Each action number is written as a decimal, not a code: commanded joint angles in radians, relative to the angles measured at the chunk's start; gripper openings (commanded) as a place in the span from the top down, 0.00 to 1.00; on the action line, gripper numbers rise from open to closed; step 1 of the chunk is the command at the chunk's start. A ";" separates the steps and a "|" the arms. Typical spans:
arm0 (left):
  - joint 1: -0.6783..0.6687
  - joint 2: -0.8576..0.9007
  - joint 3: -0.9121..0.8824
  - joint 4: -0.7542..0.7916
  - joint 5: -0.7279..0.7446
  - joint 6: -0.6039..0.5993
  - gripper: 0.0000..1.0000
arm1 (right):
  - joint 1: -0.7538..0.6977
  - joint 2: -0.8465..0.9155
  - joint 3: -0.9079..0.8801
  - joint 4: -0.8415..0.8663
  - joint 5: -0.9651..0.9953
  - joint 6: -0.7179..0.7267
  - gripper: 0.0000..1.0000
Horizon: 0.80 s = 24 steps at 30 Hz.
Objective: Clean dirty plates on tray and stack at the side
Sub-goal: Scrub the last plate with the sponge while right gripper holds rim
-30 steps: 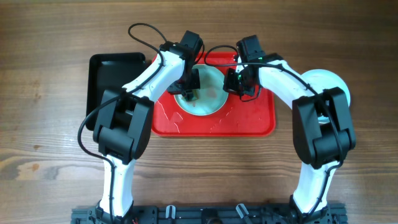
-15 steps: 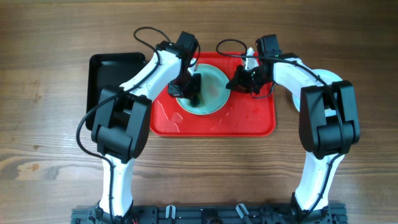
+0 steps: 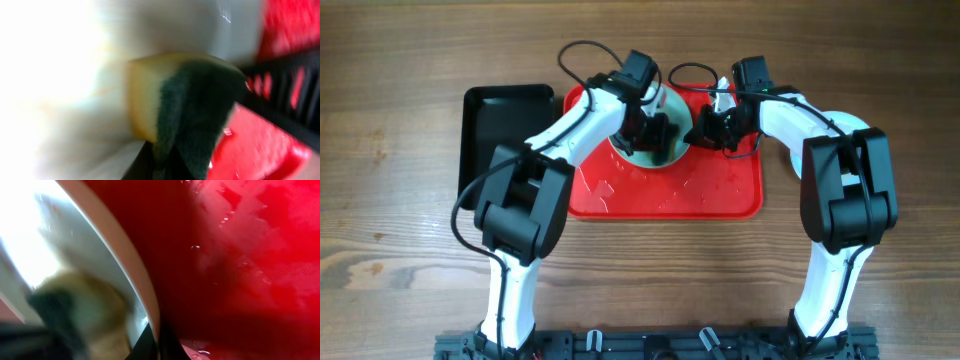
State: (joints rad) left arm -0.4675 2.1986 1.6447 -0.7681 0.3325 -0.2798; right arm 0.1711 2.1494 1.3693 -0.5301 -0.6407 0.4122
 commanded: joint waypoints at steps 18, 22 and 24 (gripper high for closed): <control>0.095 -0.001 -0.008 -0.192 -0.360 -0.130 0.96 | 0.002 0.045 -0.004 -0.004 0.014 0.010 0.96; 0.053 -0.001 -0.008 -0.208 -0.079 0.117 0.96 | 0.001 0.045 -0.004 -0.003 0.014 0.010 0.96; 0.031 -0.001 -0.008 -0.215 0.040 0.239 0.96 | 0.001 0.045 -0.004 -0.004 0.015 0.009 0.96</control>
State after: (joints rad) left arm -0.3828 2.1906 1.6535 -0.9657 0.0700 -0.3172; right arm 0.1818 2.1551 1.3705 -0.5308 -0.6796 0.4198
